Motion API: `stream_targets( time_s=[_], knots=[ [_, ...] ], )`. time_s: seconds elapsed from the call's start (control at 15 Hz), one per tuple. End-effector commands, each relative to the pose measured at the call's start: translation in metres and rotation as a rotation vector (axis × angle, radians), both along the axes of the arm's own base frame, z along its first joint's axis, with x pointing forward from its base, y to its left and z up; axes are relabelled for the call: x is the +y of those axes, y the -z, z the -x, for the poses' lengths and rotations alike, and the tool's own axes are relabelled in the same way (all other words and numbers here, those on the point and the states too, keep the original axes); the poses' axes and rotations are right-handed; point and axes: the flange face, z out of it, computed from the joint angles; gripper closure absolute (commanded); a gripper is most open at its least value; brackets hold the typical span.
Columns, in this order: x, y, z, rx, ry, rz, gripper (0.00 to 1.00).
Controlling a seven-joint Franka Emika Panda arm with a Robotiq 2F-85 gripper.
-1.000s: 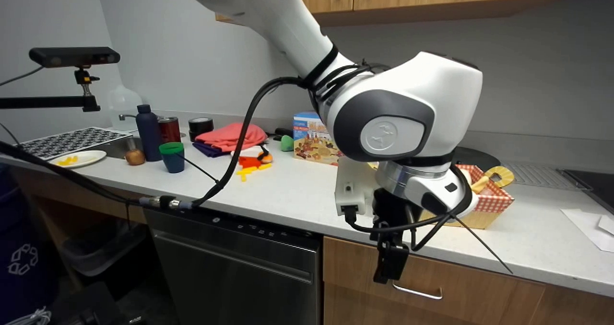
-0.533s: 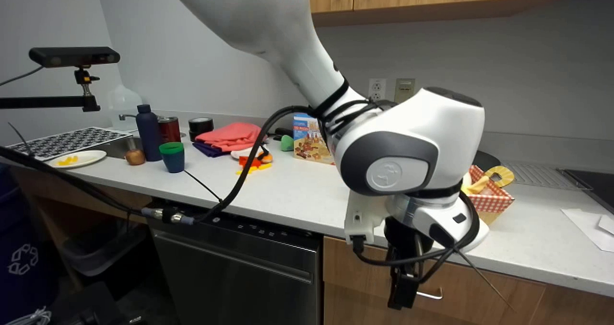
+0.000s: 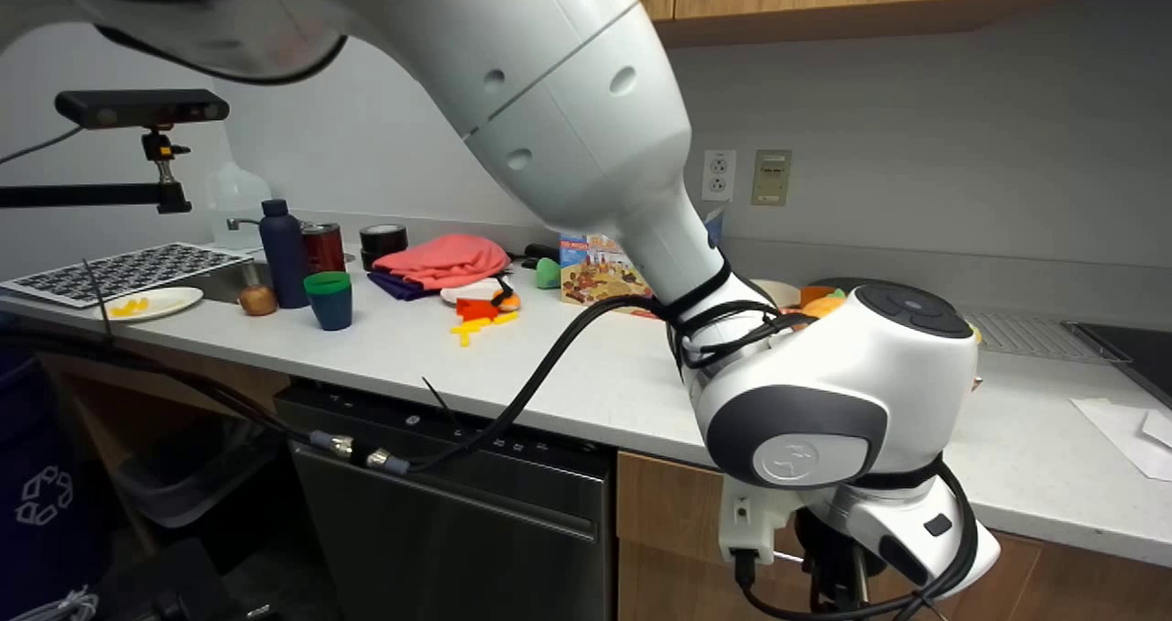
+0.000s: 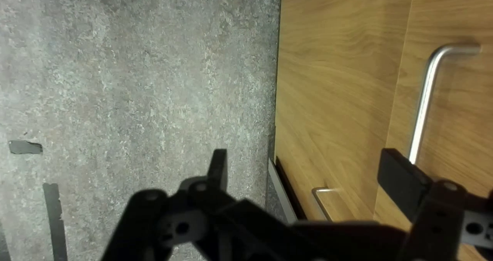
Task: Open the drawer, put the stuffed pineapple in the drawer, then close it
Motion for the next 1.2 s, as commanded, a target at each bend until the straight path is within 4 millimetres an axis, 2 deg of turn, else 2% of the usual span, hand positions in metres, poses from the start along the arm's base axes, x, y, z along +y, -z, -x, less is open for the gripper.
stream_targets(
  time_s=[0.0, 0.27, 0.73, 1.13],
  knots=[
    [-0.002, 0.002, -0.005, -0.007, 0.000, 0.001, 0.00],
    [-0.005, 0.004, -0.015, -0.021, -0.003, 0.004, 0.00],
    [-0.008, 0.031, -0.032, -0.047, -0.055, 0.036, 0.00],
    [-0.002, 0.026, -0.051, -0.121, -0.101, 0.063, 0.00]
  ],
)
